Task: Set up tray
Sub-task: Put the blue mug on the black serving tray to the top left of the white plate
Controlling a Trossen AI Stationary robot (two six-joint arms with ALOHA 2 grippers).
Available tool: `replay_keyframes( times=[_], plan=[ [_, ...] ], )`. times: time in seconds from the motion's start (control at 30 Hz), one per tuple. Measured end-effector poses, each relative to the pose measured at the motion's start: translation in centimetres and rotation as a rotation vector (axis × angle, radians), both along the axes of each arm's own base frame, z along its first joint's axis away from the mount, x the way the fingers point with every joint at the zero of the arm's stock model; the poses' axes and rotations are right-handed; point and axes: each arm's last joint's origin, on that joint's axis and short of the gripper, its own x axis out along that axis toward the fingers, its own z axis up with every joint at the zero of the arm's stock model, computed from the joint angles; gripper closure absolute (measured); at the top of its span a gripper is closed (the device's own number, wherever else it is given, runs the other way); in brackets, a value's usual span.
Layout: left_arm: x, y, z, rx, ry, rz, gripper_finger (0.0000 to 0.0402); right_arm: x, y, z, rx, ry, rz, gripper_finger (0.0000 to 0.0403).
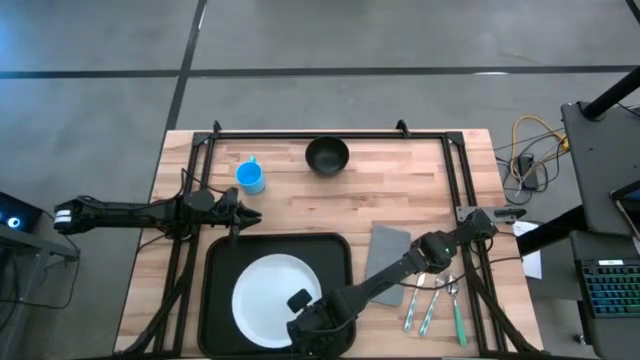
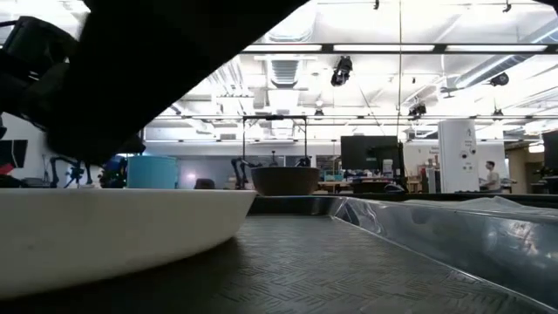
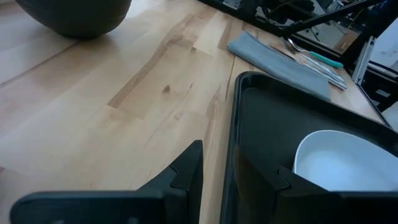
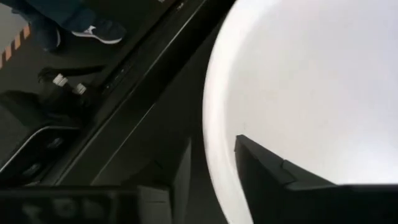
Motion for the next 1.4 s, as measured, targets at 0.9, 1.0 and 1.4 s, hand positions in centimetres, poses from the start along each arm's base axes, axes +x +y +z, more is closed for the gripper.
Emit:
replay_keyframes(
  times=[0.9,1.0,1.4],
  plan=[
    [0.1,0.0,0.5,-0.350,-0.048,0.150,0.0330,-3.5,-11.2,10.2,-0.405,0.022,-0.663,0.0227],
    [0.2,0.1,0.8,-0.395,-0.066,0.181,0.0330,-4.0,-13.1,11.1,-0.389,0.055,-0.798,0.0228],
    [1.1,0.1,8.2,-0.469,-0.496,0.070,0.0335,-4.3,-17.4,13.0,-0.412,-0.016,-1.040,0.0228]
  ],
)
